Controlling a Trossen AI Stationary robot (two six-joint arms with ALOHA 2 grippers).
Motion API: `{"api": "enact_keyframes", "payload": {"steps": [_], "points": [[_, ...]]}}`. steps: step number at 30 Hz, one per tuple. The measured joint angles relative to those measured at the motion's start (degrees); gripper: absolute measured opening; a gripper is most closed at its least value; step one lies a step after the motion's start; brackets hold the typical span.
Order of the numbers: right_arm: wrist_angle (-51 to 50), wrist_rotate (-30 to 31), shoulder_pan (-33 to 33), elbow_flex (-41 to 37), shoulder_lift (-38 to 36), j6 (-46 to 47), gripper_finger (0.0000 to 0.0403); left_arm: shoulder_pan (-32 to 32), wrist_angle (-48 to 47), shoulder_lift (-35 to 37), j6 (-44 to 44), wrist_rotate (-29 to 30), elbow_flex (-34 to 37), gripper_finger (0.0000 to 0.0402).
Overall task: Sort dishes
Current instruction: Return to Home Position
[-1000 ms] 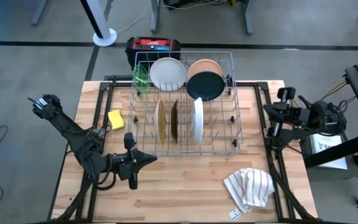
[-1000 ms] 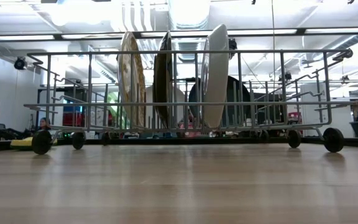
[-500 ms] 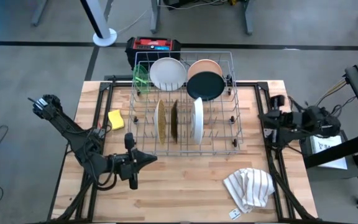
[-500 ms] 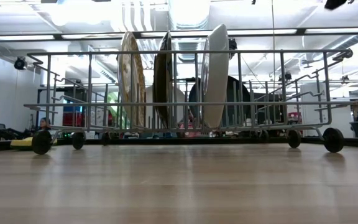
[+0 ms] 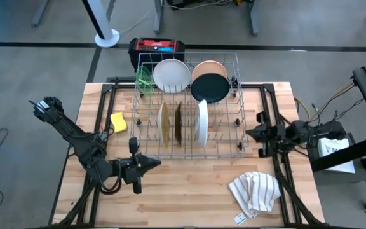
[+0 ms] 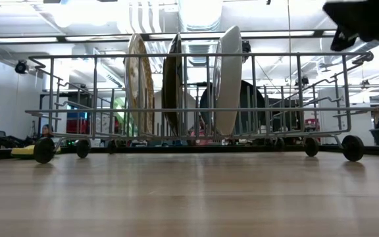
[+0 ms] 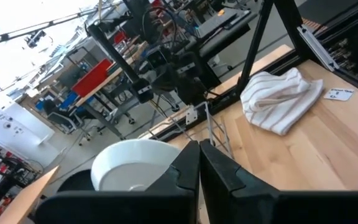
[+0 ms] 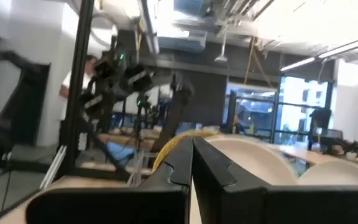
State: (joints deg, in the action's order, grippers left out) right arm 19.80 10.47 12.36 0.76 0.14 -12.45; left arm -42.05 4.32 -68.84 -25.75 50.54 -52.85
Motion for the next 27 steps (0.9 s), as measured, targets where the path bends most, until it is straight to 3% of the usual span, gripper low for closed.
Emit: {"api": "enact_keyframes", "payload": {"steps": [10, 20, 27], "points": [[-5.69, -3.12, 0.0, -0.27, 0.37, 0.47, 0.0, 1.07, 1.26, 0.15, 3.14, 1.57, 2.92, 0.0], [-7.0, -3.07, 0.0, -0.23, 0.37, 1.23, 0.0, 1.38, -0.96, 9.39, 3.22, 31.22, 10.45, 0.0], [-7.11, -3.07, 0.0, -0.23, 0.37, 1.27, 0.0, 3.62, -1.26, 22.08, 4.72, 35.85, 22.77, 0.0]]}}
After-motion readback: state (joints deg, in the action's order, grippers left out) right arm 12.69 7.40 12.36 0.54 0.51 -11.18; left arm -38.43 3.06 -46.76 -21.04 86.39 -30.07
